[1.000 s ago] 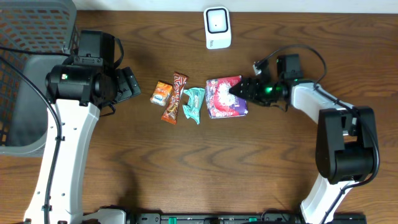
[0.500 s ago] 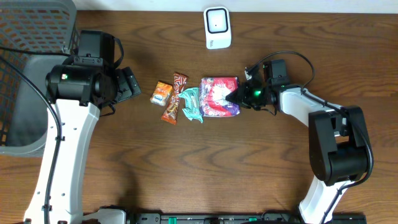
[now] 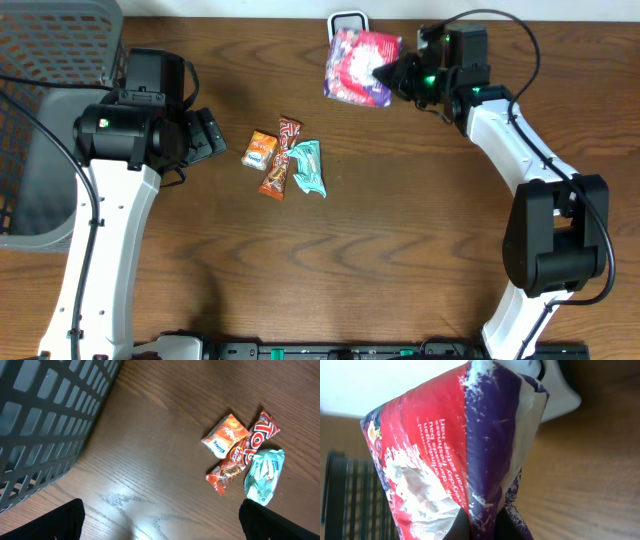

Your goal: Scan the item barcode

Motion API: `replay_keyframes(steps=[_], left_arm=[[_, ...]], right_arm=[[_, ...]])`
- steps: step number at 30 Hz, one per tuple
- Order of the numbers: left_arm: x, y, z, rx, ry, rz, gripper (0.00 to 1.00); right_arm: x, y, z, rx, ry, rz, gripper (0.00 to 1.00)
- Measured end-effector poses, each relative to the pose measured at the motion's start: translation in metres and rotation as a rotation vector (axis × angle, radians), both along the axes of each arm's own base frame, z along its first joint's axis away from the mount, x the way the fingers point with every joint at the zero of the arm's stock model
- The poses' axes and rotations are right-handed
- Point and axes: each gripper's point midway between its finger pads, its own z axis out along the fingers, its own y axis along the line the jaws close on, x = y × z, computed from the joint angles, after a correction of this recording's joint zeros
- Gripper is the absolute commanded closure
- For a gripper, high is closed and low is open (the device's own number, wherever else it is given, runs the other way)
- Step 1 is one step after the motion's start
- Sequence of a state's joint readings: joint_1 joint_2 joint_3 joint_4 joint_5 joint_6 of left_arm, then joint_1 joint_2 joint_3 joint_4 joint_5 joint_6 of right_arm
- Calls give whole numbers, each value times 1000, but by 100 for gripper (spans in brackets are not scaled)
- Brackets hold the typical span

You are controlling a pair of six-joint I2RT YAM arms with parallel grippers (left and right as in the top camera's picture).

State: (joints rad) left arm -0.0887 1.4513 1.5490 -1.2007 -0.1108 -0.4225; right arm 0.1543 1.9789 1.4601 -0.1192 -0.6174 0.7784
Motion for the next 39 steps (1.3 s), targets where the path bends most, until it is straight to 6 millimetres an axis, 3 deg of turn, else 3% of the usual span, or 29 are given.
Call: replay_keyframes(steps=[6,14,20,26,30,34,39], left_arm=[[0,0,0,0,0,1,2],[0,0,0,0,0,0,2],[0,0,0,0,0,0,2],[0,0,0,0,0,0,2],[0,0,0,0,0,0,2],[0,0,0,0,0,0,2],[0,0,0,0,0,0,2]], right_arm=[[21,-3,9,-7,-42,-145,99],[38,21,34,14,-150,-296,99],[52,12,49,43,-213,-422,99],[70,6,19,116,-170,-529,99],[83,10,-20,171,-129,-558,99],[81,9,-55,157,-46,-580,99],[83,11,-49,165,-65,-572,99]])
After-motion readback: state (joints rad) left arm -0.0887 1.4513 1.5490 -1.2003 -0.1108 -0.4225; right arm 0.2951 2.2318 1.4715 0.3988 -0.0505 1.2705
